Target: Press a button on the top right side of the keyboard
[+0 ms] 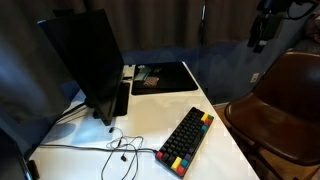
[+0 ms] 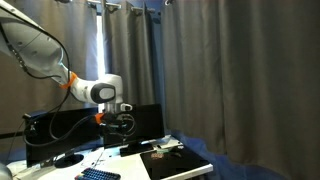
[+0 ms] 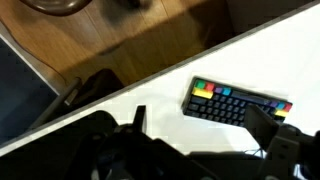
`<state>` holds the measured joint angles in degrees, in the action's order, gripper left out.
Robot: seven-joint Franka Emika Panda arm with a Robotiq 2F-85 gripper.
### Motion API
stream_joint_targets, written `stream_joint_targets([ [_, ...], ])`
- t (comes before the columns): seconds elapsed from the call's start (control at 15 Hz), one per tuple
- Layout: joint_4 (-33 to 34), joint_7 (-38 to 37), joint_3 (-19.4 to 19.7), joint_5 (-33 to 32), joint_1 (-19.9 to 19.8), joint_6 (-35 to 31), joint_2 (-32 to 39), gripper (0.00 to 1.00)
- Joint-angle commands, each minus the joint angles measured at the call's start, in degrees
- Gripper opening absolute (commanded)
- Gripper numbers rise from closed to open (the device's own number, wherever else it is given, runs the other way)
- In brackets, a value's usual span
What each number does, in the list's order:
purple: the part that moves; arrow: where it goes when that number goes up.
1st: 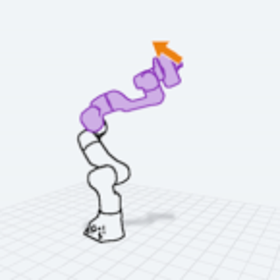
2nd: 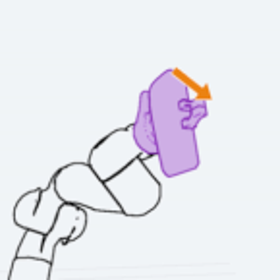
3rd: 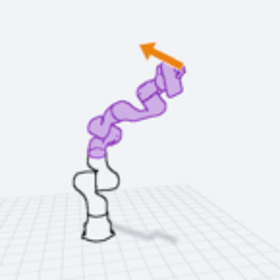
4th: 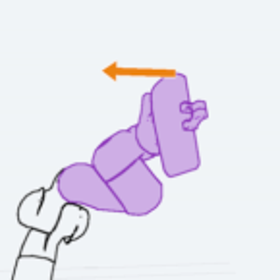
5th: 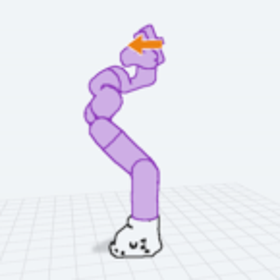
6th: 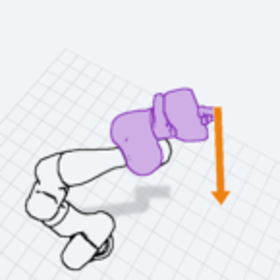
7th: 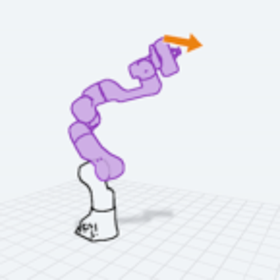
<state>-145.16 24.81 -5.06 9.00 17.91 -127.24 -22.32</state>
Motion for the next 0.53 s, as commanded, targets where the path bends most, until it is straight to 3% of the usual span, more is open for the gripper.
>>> stream_joint_targets([
  [0.0,-1.12,-2.82,-5.55,3.07,4.68,-7.85,5.45,1.0],
  [0.13,-0.34,-5.27,-8.46,2.91,6.39,-11.53,9.0,1.0],
  [0.2,-1.28,-3.86,-6.98,1.69,5.17,-8.33,5.54,1.0],
  [0.47,-1.25,-4.39,-7.55,1.66,5.15,-9.06,6.62,1.0],
])
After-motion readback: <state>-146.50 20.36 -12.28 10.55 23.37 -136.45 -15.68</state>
